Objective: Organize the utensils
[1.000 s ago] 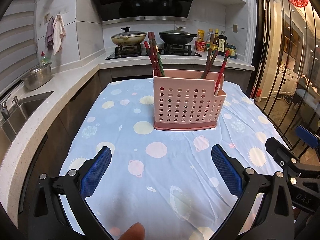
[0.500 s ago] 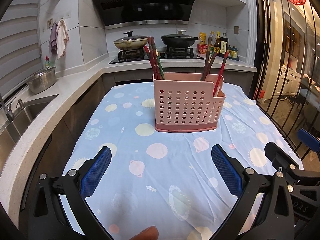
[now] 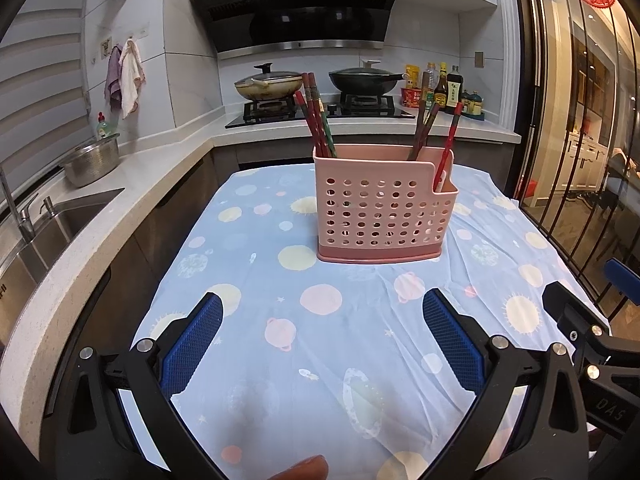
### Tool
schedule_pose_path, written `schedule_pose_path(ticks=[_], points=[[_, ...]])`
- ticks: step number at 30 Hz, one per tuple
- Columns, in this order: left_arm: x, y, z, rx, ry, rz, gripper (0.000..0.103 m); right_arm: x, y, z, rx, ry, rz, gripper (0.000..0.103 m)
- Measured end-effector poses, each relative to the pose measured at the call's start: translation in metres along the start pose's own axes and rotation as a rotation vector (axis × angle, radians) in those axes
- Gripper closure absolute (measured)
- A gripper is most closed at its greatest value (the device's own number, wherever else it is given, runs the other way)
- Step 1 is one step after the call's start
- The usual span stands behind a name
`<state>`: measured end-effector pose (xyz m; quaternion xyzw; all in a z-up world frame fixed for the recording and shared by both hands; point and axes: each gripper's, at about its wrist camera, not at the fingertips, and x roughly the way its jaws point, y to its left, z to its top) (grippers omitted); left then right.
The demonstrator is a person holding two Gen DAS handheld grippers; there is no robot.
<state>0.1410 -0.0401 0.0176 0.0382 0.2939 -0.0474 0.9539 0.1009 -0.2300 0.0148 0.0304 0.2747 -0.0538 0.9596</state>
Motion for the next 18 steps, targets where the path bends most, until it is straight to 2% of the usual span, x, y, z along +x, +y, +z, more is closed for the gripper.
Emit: schedule_pose_path(ticks=[18], points=[[-0.0008, 0.0002, 0.0029, -0.008, -0.013, 0.027, 0.007, 0.0021, -0.0035, -0.0029, 0.005, 0.007, 0.001, 0.007]])
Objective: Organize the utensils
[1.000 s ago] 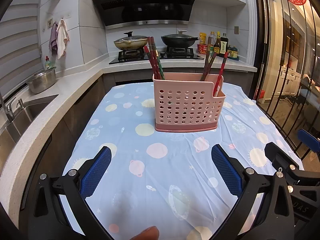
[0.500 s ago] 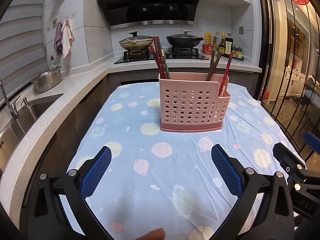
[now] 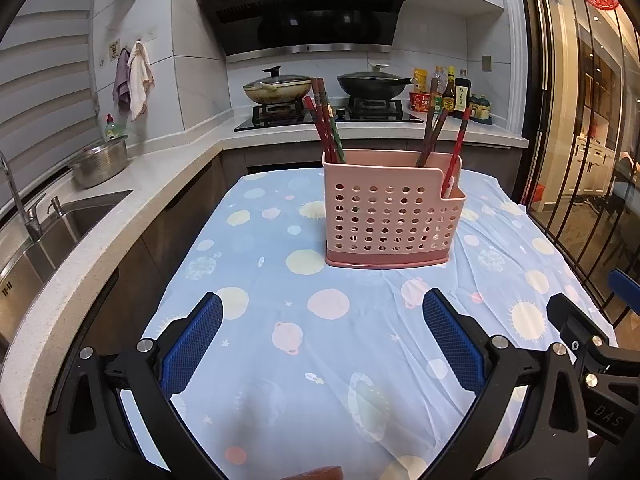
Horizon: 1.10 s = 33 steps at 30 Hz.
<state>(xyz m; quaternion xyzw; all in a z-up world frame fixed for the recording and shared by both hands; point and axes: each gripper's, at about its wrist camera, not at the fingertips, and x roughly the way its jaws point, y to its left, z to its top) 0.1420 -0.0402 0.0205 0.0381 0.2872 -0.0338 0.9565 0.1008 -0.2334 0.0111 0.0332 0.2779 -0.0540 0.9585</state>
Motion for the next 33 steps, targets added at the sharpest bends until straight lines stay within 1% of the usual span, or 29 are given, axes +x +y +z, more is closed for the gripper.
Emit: schedule_pose_path(ticks=[2, 9, 33], points=[[0.0009, 0.0011, 0.0001, -0.006, 0.004, -0.007, 0.007, 0.0002, 0.0004, -0.0003, -0.003, 0.001, -0.001, 0.007], [0.0045, 0.0039, -0.0006, -0.013, 0.011, 0.012, 0.007, 0.0027, 0.0000, -0.0023, -0.002, 0.008, 0.000, 0.007], [0.0061, 0.0094, -0.0004, -0.019, 0.016, 0.026, 0.007, 0.0042, 0.0001, -0.0026, -0.002, 0.012, -0.006, 0.007]])
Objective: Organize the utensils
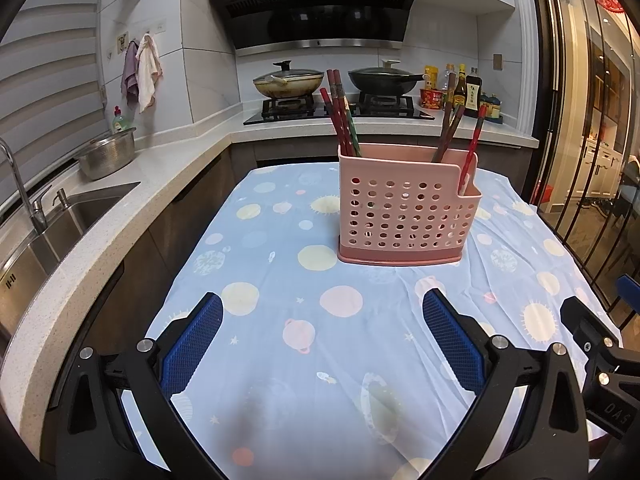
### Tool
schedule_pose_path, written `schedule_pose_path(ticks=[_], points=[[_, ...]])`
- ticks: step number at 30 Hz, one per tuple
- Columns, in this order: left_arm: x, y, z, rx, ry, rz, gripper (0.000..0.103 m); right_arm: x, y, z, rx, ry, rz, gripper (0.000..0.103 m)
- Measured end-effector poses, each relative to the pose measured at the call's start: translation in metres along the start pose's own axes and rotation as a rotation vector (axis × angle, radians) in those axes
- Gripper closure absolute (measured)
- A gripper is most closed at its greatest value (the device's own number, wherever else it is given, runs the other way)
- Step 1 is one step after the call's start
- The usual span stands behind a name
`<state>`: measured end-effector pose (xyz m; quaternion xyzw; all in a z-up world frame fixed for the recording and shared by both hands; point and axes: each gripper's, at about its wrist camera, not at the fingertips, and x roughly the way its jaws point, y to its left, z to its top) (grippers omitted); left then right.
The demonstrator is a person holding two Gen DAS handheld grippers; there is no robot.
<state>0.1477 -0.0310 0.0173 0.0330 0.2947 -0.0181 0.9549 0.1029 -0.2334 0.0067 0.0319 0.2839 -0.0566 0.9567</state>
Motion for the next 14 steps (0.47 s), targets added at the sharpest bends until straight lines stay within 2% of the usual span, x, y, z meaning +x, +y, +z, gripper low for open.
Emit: schedule_pose_path(ticks=[14], points=[[0.0030, 0.0046, -0.0019, -0.017, 0.004, 0.003, 0.007, 0.0046, -0.0057, 0.0004, 0.015, -0.002, -0.011, 0.007]])
